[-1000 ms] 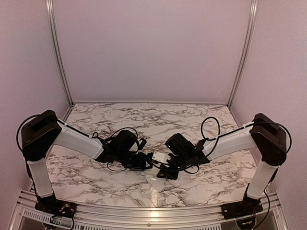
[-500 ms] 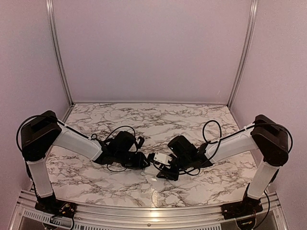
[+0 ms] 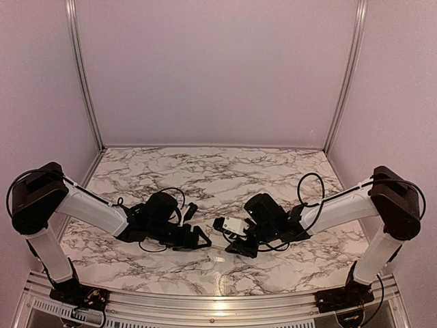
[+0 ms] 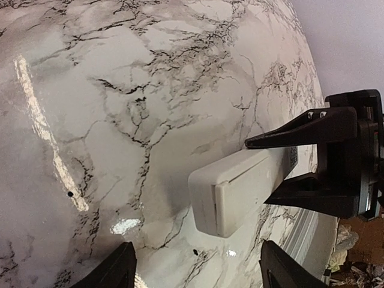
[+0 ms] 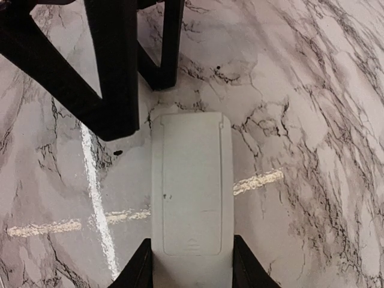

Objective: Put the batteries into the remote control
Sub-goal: Press the battery cover on the remote control, then pass from the right arm to the left

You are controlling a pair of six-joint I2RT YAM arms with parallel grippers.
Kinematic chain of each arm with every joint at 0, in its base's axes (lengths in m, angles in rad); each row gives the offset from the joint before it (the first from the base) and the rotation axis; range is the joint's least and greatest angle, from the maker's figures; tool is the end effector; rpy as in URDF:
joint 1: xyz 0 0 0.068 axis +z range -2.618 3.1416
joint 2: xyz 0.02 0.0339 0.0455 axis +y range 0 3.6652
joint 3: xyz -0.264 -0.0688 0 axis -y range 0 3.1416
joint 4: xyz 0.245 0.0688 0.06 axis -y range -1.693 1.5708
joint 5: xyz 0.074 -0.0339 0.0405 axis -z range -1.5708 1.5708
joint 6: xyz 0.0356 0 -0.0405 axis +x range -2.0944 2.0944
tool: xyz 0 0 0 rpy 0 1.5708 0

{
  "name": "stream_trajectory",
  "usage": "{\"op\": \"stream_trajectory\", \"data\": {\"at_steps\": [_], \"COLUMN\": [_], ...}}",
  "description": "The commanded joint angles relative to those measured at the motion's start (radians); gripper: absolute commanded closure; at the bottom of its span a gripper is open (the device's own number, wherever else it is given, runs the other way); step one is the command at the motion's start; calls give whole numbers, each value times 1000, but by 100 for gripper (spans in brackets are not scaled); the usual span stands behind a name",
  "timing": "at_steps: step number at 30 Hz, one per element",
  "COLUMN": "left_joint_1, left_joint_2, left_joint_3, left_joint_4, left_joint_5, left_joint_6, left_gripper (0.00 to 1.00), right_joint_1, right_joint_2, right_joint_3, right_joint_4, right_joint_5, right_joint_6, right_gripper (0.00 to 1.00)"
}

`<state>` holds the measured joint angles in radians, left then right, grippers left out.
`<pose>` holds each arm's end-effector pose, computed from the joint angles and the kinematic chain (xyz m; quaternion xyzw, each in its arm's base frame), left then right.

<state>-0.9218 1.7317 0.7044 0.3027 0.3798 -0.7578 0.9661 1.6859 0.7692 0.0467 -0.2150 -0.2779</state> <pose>0.1832 -0.2633 0.1245 0.1506 0.8861 -0.4151 0.1410 0.1741 0.2652 0.1347 -0.5740 0.7375 0.2100 0.2873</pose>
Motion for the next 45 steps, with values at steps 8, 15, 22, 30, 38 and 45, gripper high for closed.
{"op": "stream_trajectory", "data": {"at_steps": [8,15,22,30,38,45], "left_joint_1": [2,3,3,15,34,22], "left_joint_2": [80,83,48,25,13,-4], "left_joint_3": [5,-7,-55,-97,-122,-12], "left_joint_4": [159,233,332,413,477,217], "left_joint_5": [105,157,207,235,255,180], "left_joint_6": [-85,-117,-155,-199,-252,-116], "left_gripper": [37,55,75,81,75,56], "right_joint_1": [56,66,66,66,66,70], "right_joint_2": [-40,-53,-91,-155,-183,-143], "right_joint_3": [41,52,31,-5,-25,18], "right_joint_4": [16,24,41,65,81,48], "right_joint_5": [14,24,28,32,35,35], "right_joint_6": [-35,-40,-47,-49,-52,-57], "right_gripper": [100,100,100,100,100,100]}}
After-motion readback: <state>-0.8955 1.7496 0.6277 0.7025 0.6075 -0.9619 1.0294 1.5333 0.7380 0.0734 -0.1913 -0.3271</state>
